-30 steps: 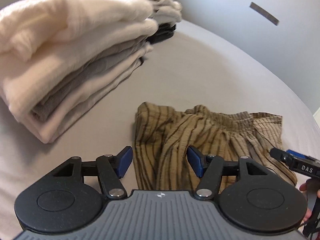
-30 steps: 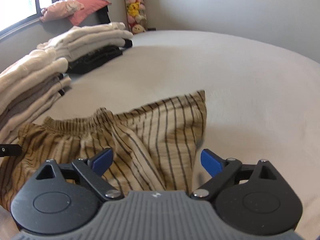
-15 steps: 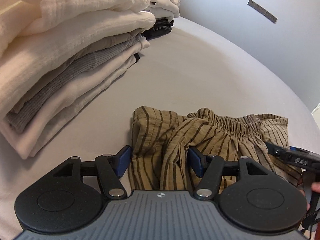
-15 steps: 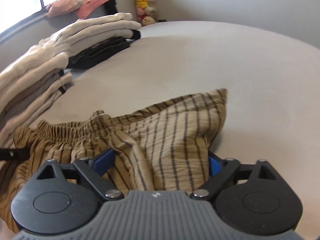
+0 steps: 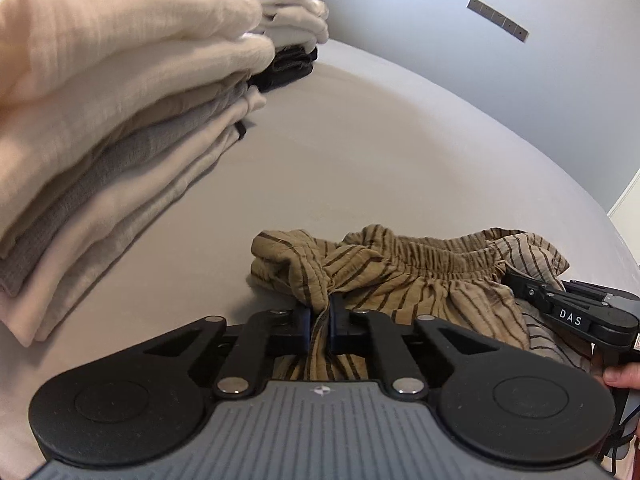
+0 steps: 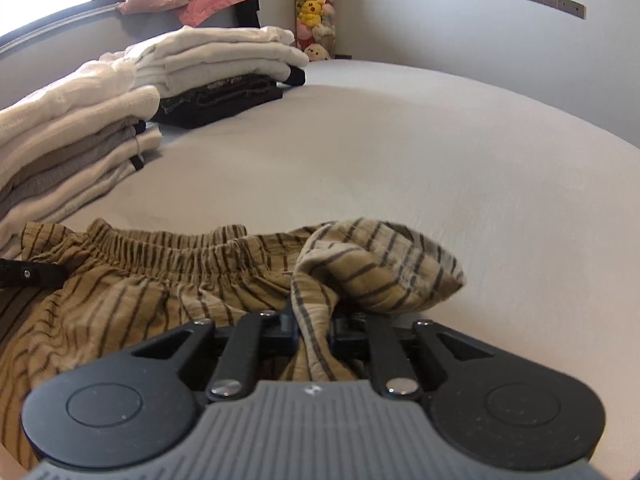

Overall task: Fold clothes
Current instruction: 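Grasp the folded trousers with the left gripper while the right gripper grasps beside it, then lift the trousers with both grippers and carry them onto the white clothes stack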

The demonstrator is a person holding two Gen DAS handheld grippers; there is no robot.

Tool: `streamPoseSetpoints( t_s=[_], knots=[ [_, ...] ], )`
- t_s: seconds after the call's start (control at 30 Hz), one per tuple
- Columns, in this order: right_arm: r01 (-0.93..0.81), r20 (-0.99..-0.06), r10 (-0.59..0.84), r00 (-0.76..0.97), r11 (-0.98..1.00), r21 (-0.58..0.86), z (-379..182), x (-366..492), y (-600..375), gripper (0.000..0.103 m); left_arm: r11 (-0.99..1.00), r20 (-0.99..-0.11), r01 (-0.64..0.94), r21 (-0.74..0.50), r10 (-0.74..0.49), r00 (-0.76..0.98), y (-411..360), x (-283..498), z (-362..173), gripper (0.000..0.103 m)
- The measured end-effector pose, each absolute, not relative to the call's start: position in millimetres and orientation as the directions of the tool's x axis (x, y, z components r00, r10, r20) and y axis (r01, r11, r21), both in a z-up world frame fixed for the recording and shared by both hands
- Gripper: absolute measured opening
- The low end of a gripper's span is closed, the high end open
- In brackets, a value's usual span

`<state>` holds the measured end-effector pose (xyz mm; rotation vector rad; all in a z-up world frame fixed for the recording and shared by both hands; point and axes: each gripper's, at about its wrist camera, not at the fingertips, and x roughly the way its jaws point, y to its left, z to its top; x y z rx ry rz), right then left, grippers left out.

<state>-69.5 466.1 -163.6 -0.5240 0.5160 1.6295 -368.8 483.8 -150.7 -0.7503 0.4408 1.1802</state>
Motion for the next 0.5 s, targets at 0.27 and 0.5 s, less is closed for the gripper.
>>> streamPoseSetpoints(
  t_s=[0.27, 0.5],
  knots=[
    [-0.991, -0.520, 0.848, -0.104, -0.133, -0.019, -104.3, -85.7, 461.6, 0.012, 0.212, -0.560, -0.923, -0.320, 0.744, 0.365, 459.1, -373.1, -108.7, 0.008],
    [-0.974, -0.414, 0.898, -0.149, -0.205, -0.095, -24.8, -114.5, 467.5, 0.012, 0.154, -0.399, -0.901, -0.405, 0.857, 0.326, 441.3, -400.3, -48.7, 0.008]
  ],
)
